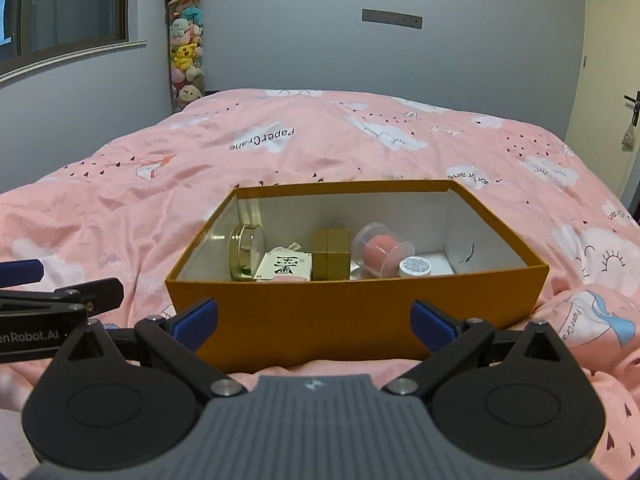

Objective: Organize rigid objects

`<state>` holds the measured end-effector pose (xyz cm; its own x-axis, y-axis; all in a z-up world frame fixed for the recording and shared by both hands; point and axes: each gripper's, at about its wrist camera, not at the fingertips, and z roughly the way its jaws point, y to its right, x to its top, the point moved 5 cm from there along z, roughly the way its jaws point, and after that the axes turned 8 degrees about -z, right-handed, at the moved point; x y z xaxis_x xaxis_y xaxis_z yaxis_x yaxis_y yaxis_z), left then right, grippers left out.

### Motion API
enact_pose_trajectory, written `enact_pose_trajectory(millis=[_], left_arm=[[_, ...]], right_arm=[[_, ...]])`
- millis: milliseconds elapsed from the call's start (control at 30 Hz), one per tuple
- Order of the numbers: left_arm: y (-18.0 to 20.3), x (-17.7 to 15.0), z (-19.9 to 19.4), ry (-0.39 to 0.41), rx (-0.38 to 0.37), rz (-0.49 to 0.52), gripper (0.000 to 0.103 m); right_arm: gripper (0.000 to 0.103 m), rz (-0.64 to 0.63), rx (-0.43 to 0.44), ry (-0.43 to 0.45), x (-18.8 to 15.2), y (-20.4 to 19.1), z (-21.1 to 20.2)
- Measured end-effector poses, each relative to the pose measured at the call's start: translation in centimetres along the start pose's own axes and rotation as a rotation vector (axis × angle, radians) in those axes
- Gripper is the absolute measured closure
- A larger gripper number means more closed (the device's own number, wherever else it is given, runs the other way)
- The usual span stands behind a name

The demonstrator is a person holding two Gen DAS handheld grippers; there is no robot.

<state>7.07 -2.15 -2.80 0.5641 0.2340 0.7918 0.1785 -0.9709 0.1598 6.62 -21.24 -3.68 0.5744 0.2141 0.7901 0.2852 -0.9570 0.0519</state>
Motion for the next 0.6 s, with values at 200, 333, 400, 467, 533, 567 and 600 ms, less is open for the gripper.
enact_pose_trajectory(millis=[200, 333, 400, 467, 533, 567, 600], left_arm=[[0.0, -0.14, 0.22, -0.018, -0.003, 0.0, 0.0], [-0.1, -0.12, 0.2, -0.019, 0.001, -0.007, 0.0], [-0.18, -0.16, 0.23, -0.02, 0.006, -0.014, 0.0], [-0.26, -0.2, 0.29, -0.023, 0.007, -0.018, 0.0], [-0.36, -0.21, 0.36, -0.027, 0.009, -0.019, 0.0], [-0.4, -0.2, 0.38, -0.029, 0.01, -0.019, 0.0], [-0.4, -0.22, 0.35, -0.028, 0.012, -0.019, 0.0]], right_arm=[[0.003, 0.006, -0.001, -0.016, -0.17, 0.15, 0.24], [0.003, 0.007, -0.002, -0.017, -0.17, 0.2, 0.25], [0.003, 0.005, -0.001, -0.018, -0.18, 0.17, 0.28], [0.003, 0.003, -0.002, -0.019, -0.19, 0.18, 0.3], [0.003, 0.005, -0.002, -0.022, -0.22, 0.22, 0.32], [0.003, 0.007, -0.002, -0.023, -0.25, 0.26, 0.35], [0.003, 0.009, -0.001, -0.026, -0.29, 0.28, 0.38]])
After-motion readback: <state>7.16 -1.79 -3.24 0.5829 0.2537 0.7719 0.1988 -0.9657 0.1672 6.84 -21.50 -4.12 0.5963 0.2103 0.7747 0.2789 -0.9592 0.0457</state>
